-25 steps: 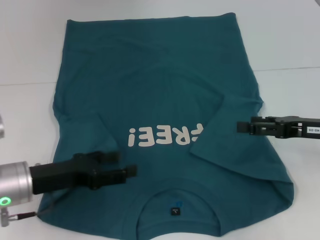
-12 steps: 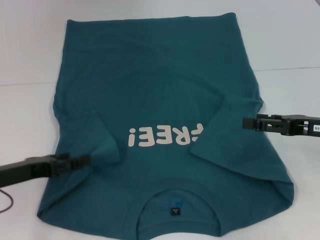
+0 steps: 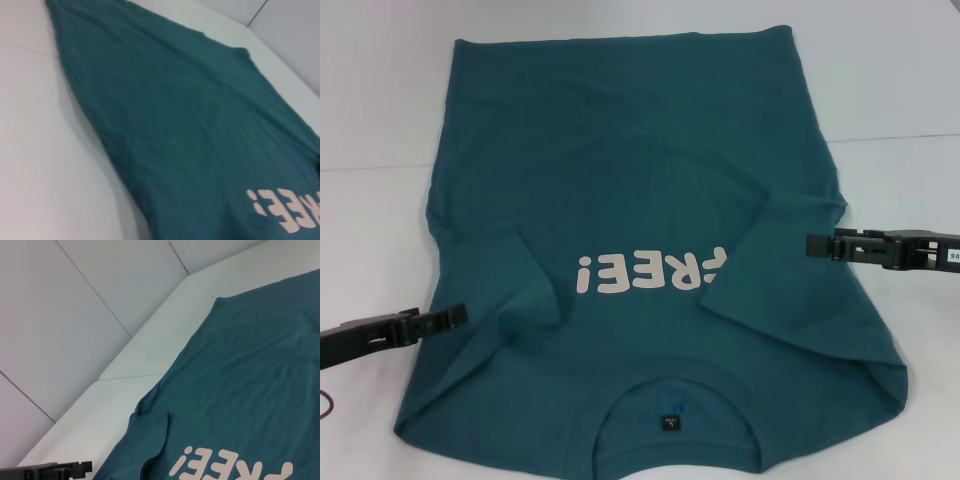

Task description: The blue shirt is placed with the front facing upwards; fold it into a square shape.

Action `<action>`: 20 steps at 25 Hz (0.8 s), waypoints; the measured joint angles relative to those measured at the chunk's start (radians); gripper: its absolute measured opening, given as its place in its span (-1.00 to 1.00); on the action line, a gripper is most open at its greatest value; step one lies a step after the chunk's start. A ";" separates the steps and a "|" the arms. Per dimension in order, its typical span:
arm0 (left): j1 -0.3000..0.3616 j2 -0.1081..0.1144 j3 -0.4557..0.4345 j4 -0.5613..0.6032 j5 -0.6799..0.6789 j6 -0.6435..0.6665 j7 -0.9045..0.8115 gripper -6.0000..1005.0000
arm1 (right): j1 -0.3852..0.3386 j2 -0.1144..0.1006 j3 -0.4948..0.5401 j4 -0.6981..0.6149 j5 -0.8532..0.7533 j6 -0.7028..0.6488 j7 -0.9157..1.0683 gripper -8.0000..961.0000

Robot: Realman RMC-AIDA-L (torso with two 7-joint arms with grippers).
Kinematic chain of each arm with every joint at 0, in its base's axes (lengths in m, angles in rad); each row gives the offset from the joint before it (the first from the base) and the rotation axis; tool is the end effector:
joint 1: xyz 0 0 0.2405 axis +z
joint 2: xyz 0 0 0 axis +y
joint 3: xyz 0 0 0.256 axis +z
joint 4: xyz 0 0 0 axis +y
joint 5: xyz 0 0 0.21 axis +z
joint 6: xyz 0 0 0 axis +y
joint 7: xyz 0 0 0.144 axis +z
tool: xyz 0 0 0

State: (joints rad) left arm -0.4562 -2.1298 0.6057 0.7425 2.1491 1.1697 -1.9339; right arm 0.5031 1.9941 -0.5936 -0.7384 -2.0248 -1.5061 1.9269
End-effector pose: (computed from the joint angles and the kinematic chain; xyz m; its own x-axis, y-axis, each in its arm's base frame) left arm -0.3289 0.3434 0.0094 0.3885 0.7123 0.5845 0.9211 -0.3176 -0.2251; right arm 0.2932 0.3480 0.0618 0.4628 -0.6670 -0.5839 -0.8432 -0.5344 -0.0579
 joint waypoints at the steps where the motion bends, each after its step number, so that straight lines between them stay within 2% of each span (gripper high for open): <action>1: -0.001 0.000 0.000 -0.002 0.005 -0.008 0.000 0.75 | 0.000 0.000 0.000 0.000 0.000 0.000 0.003 0.87; 9: 0.002 -0.001 0.000 -0.012 0.028 -0.037 0.000 0.75 | 0.007 0.000 0.000 -0.001 0.000 0.004 0.009 0.87; 20: 0.001 -0.001 0.007 -0.017 0.075 -0.010 0.000 0.75 | 0.011 -0.004 0.000 -0.001 -0.001 0.007 0.009 0.87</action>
State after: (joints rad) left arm -0.4553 -2.1303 0.6128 0.7258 2.2239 1.1598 -1.9342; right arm 0.5139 1.9902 -0.5937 -0.7394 -2.0257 -1.4987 1.9364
